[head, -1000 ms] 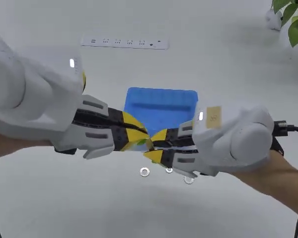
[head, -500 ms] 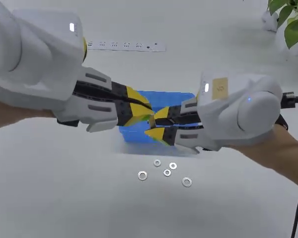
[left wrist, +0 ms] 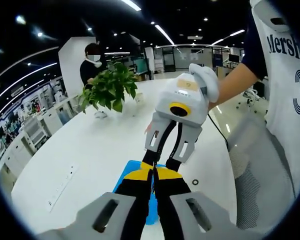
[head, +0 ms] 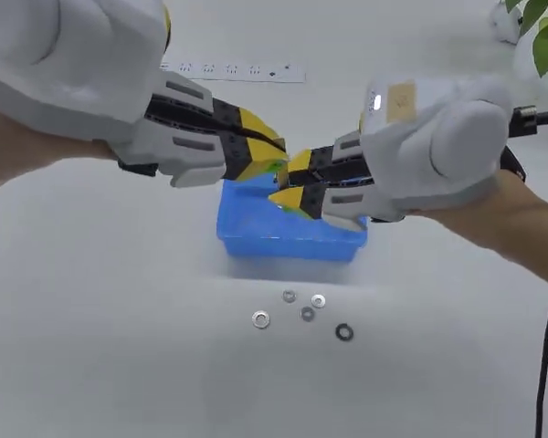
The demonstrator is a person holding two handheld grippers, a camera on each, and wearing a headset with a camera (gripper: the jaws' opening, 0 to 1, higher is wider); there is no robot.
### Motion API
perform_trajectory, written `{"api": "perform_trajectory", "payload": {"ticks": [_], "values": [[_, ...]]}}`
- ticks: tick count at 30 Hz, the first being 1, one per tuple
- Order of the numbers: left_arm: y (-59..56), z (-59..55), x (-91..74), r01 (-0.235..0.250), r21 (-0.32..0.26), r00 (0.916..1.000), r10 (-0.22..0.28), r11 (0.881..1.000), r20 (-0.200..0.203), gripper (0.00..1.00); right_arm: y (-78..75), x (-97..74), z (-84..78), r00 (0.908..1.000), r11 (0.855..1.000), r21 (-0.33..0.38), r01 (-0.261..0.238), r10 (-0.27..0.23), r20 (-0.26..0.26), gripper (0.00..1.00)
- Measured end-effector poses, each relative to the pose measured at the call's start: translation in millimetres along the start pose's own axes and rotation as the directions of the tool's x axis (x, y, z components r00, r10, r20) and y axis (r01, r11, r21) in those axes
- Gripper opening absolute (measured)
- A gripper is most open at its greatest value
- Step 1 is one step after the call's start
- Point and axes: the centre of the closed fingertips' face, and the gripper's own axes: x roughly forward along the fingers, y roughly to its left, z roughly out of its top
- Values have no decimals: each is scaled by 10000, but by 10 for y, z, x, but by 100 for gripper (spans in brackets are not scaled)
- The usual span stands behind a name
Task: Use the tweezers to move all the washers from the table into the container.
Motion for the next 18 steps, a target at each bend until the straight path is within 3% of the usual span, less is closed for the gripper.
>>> {"api": "perform_trajectory", "payload": {"ticks": [7, 10, 18], "values": [[141, -155, 190, 118, -165, 9998, -121, 9998, -166, 6, -88, 119, -191, 9998, 9997, 229, -125, 129, -168, 10], [229, -272, 290, 164, -281, 9995, -171, 9995, -249, 6, -114, 171, -270, 9995, 9989, 402, -237, 245, -184, 10], [308, -503, 450, 322, -672, 9983, -354, 9972, -473, 6, -130, 323, -504, 9977, 9966, 626, -528, 554, -394, 10]]}}
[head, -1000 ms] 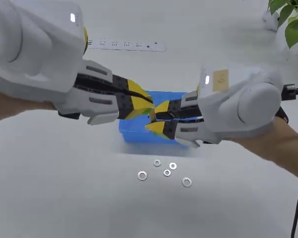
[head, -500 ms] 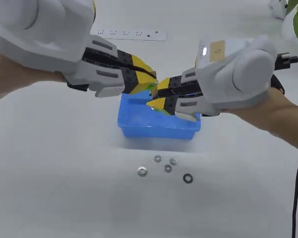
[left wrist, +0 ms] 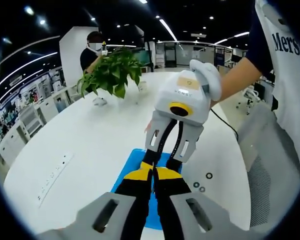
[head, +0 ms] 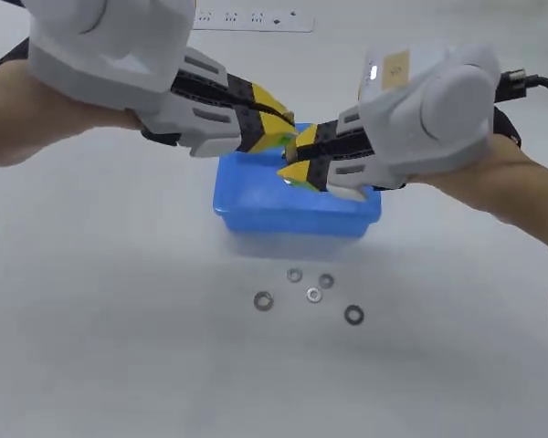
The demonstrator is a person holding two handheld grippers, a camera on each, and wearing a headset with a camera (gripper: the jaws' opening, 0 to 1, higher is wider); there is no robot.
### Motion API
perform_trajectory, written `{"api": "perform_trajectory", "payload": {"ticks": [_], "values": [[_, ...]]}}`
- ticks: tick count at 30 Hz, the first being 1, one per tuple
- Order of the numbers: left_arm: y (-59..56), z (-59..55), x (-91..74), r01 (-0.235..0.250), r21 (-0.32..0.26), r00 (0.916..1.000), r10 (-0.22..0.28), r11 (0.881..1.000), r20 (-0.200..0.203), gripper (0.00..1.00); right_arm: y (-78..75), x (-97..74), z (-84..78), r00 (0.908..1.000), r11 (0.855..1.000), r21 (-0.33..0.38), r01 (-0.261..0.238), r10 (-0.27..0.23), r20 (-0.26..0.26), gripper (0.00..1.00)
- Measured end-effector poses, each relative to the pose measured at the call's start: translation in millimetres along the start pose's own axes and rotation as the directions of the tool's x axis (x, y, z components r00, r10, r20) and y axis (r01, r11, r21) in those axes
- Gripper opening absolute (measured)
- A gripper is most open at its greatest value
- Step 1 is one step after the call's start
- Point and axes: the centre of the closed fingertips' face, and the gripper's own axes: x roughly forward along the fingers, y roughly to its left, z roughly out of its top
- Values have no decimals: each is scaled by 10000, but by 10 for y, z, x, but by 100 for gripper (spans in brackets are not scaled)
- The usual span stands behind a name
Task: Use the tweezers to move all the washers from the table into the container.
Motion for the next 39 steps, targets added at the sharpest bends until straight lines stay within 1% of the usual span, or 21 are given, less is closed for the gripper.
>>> {"api": "perform_trajectory", "payload": {"ticks": [4, 10, 15, 16, 18, 20, 26, 29, 36, 39], "values": [[27, -53, 54, 20, -222, 10000, -21, 9998, -38, 6, -6, 49, -69, 9999, 9998, 169, -140, 140, -26, 10], [34, -111, 139, 93, -334, 9998, -98, 9994, -150, 6, 4, 78, -158, 9995, 9994, 241, -267, 271, -133, 10], [-2, -156, 187, 195, -388, 9995, -205, 9991, -244, 6, 32, 92, -216, 9990, 9986, 374, -371, 379, -216, 11], [-8, -159, 188, 204, -347, 9995, -213, 9992, -247, 6, 35, 91, -220, 9991, 9986, 376, -362, 370, -214, 11], [-1, -149, 183, 217, -442, 9995, -226, 9988, -207, 6, 29, 84, -215, 9993, 9983, 460, -345, 352, -150, 11], [-2, -147, 185, 212, -366, 9995, -220, 9991, -226, 6, 29, 83, -216, 9993, 9984, 441, -345, 352, -141, 11], [-26, -139, 196, 236, -368, 9994, -244, 9990, -239, 6, 30, 77, -219, 9991, 9990, 291, -350, 356, -210, 12], [-40, -136, 202, 279, -481, 9993, -291, 9985, -230, 6, 34, 73, -220, 9989, 9991, 228, -368, 374, -285, 12], [-48, -132, 202, 280, -382, 9993, -290, 9989, -248, 6, 44, 69, -223, 9985, 9991, 152, -395, 400, -370, 12], [-53, -129, 206, 292, -298, 9992, -299, 9991, -249, 6, 66, 62, -220, 9981, 9987, 194, -479, 486, -372, 12]]}}
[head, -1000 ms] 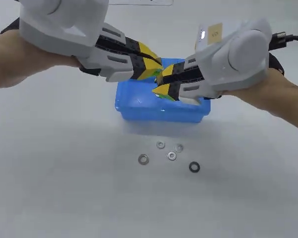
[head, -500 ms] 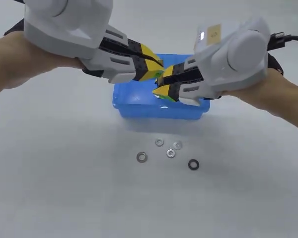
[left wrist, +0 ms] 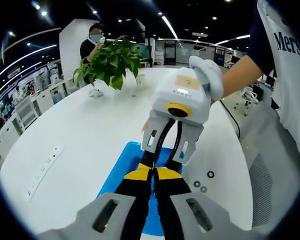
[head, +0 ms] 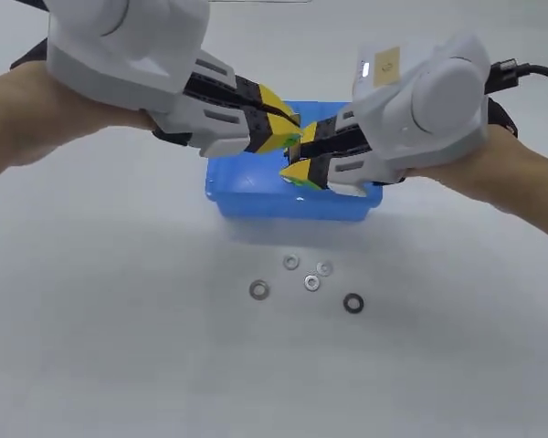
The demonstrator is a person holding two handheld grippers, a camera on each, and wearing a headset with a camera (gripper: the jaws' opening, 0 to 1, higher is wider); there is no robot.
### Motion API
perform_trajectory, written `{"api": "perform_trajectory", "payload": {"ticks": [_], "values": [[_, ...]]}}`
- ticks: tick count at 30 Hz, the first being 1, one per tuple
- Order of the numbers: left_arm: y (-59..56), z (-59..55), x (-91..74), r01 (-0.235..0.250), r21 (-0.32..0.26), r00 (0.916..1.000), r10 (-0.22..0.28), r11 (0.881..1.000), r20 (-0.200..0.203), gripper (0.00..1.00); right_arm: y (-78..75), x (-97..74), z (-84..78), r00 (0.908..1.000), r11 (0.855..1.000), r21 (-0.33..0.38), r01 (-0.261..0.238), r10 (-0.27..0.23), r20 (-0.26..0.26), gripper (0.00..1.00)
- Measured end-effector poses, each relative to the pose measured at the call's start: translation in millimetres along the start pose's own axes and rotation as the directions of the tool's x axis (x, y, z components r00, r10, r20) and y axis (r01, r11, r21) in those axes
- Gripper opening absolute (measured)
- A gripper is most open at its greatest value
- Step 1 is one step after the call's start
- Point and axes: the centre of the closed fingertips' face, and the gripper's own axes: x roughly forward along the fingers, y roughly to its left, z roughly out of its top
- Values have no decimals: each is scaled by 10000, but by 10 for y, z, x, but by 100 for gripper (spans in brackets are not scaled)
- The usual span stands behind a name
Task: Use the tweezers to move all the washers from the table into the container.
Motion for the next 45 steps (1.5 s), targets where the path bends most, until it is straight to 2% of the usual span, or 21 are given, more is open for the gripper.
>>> {"api": "perform_trajectory", "payload": {"ticks": [7, 8, 9, 17, 21, 26, 30, 34, 39, 42, 45], "values": [[-24, 38, -11, -6, 224, 10000, 4, 9997, 93, 6, -29, -28, 31, 9998, 9999, -8, 168, -168, 73, 12], [-7, 40, -14, -88, 690, 9999, 82, 9976, 89, 6, -37, -30, 35, 9997, 9997, -59, 217, -217, 72, 12], [-26, 34, -16, 14, 813, 10000, -19, 9967, 66, 6, -40, -28, 40, 9997, 9997, -64, 228, -227, 89, 12], [-90, 57, -61, 173, 1036, 9999, -172, 9945, -19, 6, 20, -34, 87, 9999, 9998, -156, 87, -84, 147, 12], [-146, 107, -109, 222, 1120, 9997, -233, 9935, 78, 6, 65, -79, 143, 9998, 9997, -232, 43, -39, 189, 10], [-215, 236, -233, 102, 1190, 9989, -157, 9928, 451, 6, 113, -193, 283, 9991, 9996, -257, 123, -112, 420, 9], [-268, 317, -358, -47, 842, 9974, -14, 9964, 722, 6, 176, -276, 394, 9981, 9988, -417, 254, -230, 567, 9], [-353, 376, -485, -230, 784, 9952, 154, 9967, 962, 6, 262, -335, 514, 9973, 9977, -599, 306, -265, 688, 10], [-469, 397, -632, -464, 484, 9928, 407, 9978, 1128, 6, 388, -370, 621, 9971, 9966, -760, 308, -254, 711, 10], [-526, 371, -696, -488, 319, 9917, 446, 9983, 1206, 6, 496, -383, 680, 9974, 9959, -878, 234, -173, 699, 10], [-654, 337, -766, -517, 201, 9913, 489, 9985, 1220, 6, 628, -369, 714, 9982, 9945, -1036, 132, -69, 603, 10]]}}
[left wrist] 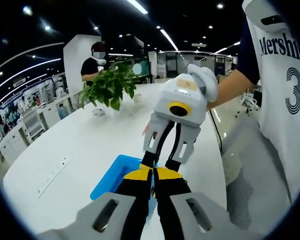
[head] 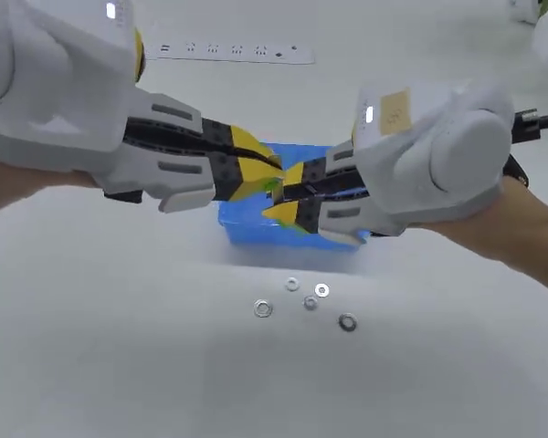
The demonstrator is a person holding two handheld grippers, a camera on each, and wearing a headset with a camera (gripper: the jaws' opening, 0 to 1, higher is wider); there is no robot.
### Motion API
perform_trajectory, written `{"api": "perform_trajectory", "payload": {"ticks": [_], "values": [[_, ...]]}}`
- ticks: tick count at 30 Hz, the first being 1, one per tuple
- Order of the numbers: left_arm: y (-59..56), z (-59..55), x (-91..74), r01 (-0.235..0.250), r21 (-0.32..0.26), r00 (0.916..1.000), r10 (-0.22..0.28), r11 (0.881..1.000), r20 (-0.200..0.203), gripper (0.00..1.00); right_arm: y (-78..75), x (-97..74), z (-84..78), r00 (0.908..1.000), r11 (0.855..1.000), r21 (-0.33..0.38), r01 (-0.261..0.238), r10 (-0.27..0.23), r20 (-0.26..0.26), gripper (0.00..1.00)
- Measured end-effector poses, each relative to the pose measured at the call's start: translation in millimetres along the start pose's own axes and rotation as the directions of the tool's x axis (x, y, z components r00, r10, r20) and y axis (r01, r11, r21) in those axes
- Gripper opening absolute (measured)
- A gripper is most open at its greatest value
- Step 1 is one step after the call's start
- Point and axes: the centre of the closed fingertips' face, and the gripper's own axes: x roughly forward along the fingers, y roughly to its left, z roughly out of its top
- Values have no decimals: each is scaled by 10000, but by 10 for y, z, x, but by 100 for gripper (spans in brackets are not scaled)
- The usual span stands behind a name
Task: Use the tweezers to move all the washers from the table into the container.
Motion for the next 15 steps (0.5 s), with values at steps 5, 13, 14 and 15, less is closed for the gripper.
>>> {"api": "perform_trajectory", "payload": {"ticks": [5, 13, 14, 15], "values": [[-167, -83, -84, -42, -241, 10000, 43, 9997, 30, 6, 192, 52, 20, 9997, 9996, -140, -238, 237, -54, 10], [-415, -266, -65, -33, -636, 9994, 12, 9980, -334, 6, 517, 171, -107, 9959, 9962, -201, -846, 839, -325, 10], [-438, -290, -65, -100, -614, 9990, 73, 9981, -438, 6, 547, 179, -124, 9959, 9962, -204, -851, 844, -334, 10], [-449, -293, -64, -90, -598, 9990, 64, 9982, -438, 6, 564, 182, -128, 9958, 9961, -157, -868, 863, -313, 10]]}}
